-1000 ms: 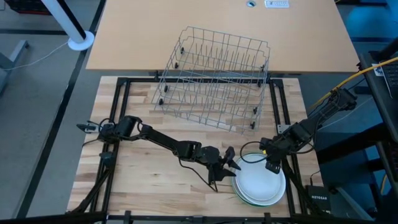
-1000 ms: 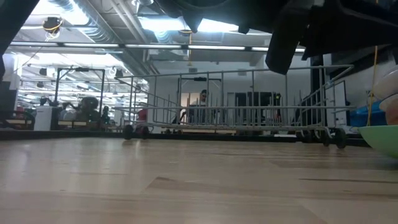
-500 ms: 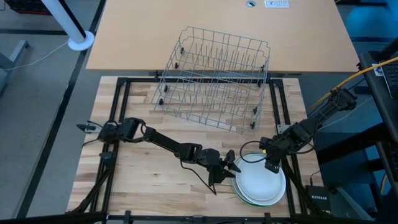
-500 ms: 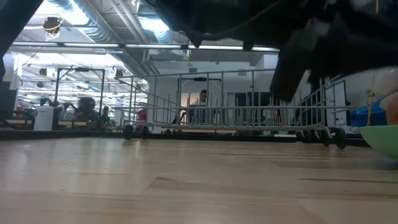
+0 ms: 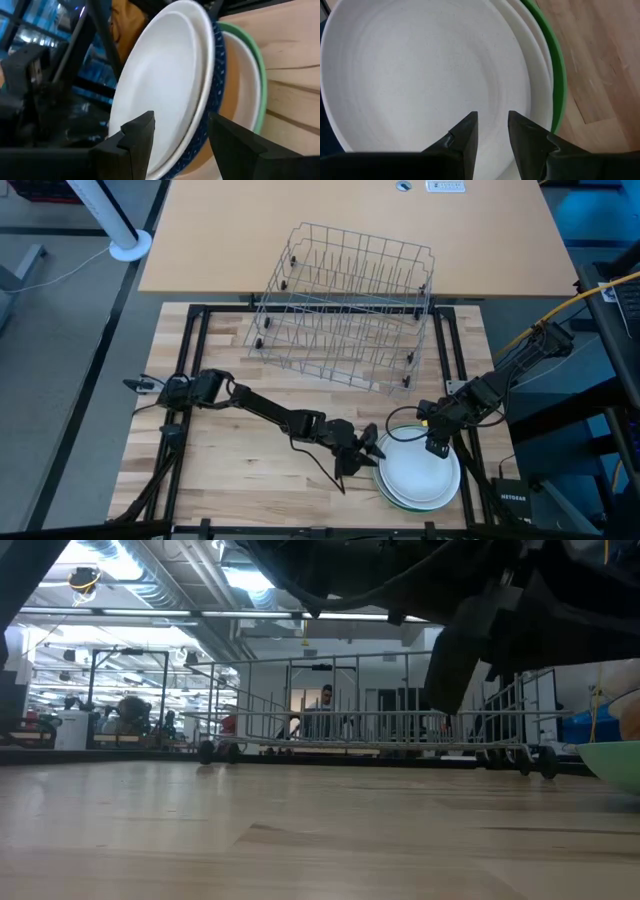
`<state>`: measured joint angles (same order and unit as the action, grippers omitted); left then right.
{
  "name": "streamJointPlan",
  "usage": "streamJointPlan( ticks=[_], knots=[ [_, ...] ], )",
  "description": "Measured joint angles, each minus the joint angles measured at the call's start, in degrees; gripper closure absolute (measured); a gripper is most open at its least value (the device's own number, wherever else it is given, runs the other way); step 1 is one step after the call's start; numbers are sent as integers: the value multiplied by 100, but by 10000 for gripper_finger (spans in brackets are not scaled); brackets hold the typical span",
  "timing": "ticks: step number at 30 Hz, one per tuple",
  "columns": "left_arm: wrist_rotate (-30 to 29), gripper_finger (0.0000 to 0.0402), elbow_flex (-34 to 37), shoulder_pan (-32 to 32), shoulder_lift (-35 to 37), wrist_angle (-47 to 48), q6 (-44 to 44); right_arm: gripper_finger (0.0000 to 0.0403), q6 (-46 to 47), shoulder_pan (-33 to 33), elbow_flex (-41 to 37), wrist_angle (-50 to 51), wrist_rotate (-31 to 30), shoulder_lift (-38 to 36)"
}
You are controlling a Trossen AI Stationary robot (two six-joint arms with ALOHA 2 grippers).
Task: Sort dishes
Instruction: Put the white plate into the gray dishwasher rack
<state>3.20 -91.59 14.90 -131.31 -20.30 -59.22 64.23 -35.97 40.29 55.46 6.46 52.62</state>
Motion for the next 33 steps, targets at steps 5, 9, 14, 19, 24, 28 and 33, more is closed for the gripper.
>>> streamJointPlan(
  ticks=[5, 9, 14, 19, 24, 28, 33],
  knots=[
    [76, 226, -29, 2, -143, 14, -332, 291, 0, 0, 0, -4, -1, -2],
    [66, 226, -192, -4, -221, 13, -374, 291, 0, 0, -2, -4, -33, 0],
    [76, 226, -433, -31, -224, 70, -457, 291, -2, 0, -2, -8, -78, 2],
    [283, 226, -570, -114, -224, 620, -446, 291, -2, 0, -2, -9, -79, 0],
    [322, 226, -572, -146, -224, 902, -448, 291, -2, 0, -2, -10, -76, 0],
    [323, 229, -573, -140, -224, 977, -544, 291, -4, 0, -2, -9, -74, 0],
    [323, 268, -581, -136, -224, 1172, -577, 291, -4, 0, -2, -9, -68, 0]
  ],
)
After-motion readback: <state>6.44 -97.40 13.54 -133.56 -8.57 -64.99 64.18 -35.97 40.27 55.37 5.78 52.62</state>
